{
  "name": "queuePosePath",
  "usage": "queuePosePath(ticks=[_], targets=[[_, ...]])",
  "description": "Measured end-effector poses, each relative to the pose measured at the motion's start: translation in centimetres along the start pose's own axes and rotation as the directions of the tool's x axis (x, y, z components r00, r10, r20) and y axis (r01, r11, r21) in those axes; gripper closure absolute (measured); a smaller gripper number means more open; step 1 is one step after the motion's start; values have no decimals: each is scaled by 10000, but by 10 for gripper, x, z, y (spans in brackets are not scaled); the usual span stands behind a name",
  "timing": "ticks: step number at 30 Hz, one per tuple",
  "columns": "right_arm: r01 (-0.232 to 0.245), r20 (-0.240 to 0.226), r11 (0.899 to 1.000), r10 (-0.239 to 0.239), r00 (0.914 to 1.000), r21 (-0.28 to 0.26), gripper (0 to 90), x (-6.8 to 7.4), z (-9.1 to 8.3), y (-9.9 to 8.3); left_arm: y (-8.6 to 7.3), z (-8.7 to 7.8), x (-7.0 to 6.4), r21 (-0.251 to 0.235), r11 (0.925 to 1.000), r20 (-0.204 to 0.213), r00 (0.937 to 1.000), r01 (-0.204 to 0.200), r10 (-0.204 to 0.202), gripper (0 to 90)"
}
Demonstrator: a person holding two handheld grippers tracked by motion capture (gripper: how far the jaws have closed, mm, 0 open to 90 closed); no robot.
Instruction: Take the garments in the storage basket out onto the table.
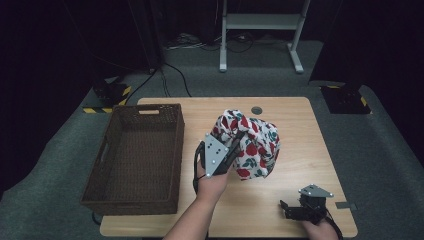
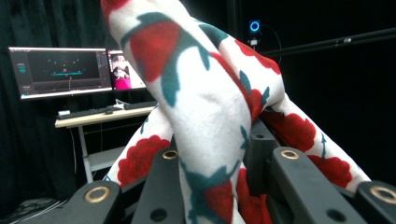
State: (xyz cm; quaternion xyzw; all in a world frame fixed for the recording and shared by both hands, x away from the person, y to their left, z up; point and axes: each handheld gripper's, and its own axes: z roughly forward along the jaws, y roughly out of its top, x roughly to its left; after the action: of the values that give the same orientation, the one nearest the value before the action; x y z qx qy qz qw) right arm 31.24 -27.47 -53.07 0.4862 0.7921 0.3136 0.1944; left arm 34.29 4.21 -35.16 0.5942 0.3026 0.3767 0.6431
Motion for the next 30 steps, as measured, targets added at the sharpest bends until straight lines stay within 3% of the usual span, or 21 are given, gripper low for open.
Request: queuePosePath(ticks=[8,19,30], targets=[[-15,-9,10000,15,10000,5,0,0,0,0,-19,0,6,536,9985,-109,9999,-68,74,748],[-1,-19,10000,1,10000,4,0,0,0,0,-43,3,14,1333,9910,-323,9993,-152,197,748],[-4,-24,10000,4,10000,4,0,0,0,0,-62,8,16,2146,9756,-323,9980,-462,543,748]])
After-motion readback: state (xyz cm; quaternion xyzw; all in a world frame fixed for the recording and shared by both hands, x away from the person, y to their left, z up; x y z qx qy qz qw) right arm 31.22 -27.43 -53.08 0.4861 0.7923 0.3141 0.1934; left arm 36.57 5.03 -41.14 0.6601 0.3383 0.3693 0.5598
